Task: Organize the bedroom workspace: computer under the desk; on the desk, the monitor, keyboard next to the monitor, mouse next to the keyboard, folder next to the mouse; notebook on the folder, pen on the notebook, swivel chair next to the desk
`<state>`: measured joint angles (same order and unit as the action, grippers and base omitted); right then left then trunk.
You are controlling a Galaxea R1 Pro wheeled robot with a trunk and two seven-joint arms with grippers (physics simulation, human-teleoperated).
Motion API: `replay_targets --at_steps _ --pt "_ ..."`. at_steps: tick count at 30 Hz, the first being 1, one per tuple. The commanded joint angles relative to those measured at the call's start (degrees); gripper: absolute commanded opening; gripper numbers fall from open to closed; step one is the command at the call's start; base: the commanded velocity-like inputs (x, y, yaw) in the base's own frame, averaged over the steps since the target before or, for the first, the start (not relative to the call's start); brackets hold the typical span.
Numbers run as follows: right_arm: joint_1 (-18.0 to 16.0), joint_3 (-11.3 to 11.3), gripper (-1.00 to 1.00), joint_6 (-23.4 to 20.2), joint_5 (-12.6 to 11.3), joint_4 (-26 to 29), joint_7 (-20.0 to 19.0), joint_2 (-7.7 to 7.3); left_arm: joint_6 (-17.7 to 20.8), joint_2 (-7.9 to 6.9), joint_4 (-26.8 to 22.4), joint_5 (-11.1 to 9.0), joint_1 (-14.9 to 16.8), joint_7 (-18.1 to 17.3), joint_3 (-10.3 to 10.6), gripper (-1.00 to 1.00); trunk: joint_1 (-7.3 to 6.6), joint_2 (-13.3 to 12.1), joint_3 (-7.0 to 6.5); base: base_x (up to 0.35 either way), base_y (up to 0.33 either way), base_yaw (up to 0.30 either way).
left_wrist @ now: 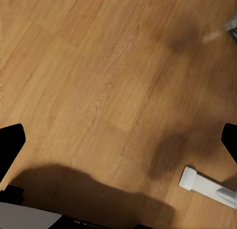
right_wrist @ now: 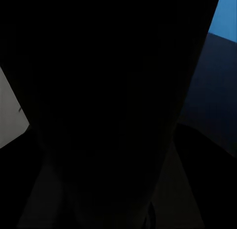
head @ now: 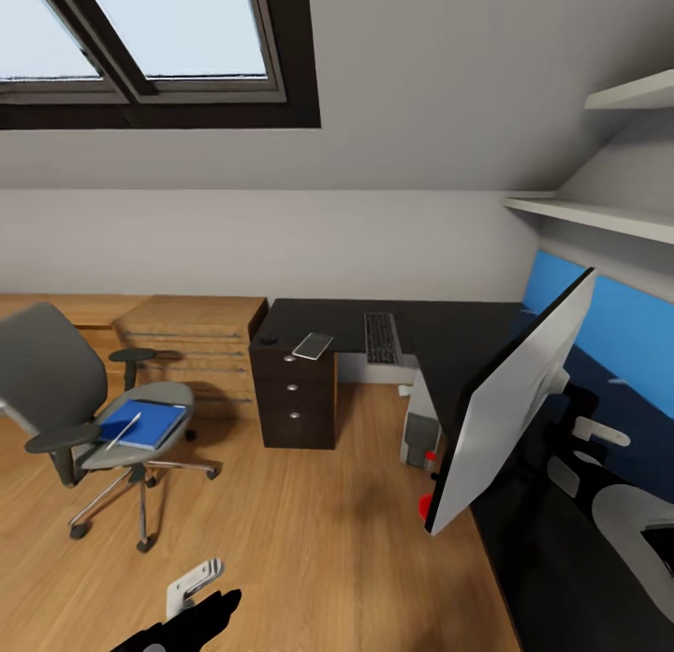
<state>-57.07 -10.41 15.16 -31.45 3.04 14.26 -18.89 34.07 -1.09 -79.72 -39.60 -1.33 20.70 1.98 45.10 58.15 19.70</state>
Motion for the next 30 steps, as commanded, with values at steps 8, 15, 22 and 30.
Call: replay_targets --at_steps 8,15,22,30 --pt "-0.1 -0.5 -1.00 0.0 0.1 0.2 0.2 -0.01 0.0 -0.02 -0.1 -0.6 0.0 0.6 0.1 1.00 0.00 0.0 -0.21 -0.039 -0.038 0.223" --pt "-0.1 -0.5 -1.00 0.0 0.1 0.1 0.2 -0.01 0.0 0.04 2.1 -0.4 0.0 0.6 0.2 1.00 0.00 0.0 -0.24 -0.270 -0.100 0.033" --pt "-0.1 -0.5 -1.00 -0.1 0.1 0.1 0.2 -0.01 0.0 0.00 2.5 -0.3 0.0 0.6 0.2 1.00 0.00 0.0 -0.24 -0.316 -0.112 0.002" --pt "-0.1 -0.5 -1.00 -0.1 0.1 0.1 0.1 -0.01 0.0 -0.04 2.5 -0.3 0.0 0.6 0.2 1.00 0.00 0.0 -0.24 -0.290 -0.191 0.000"
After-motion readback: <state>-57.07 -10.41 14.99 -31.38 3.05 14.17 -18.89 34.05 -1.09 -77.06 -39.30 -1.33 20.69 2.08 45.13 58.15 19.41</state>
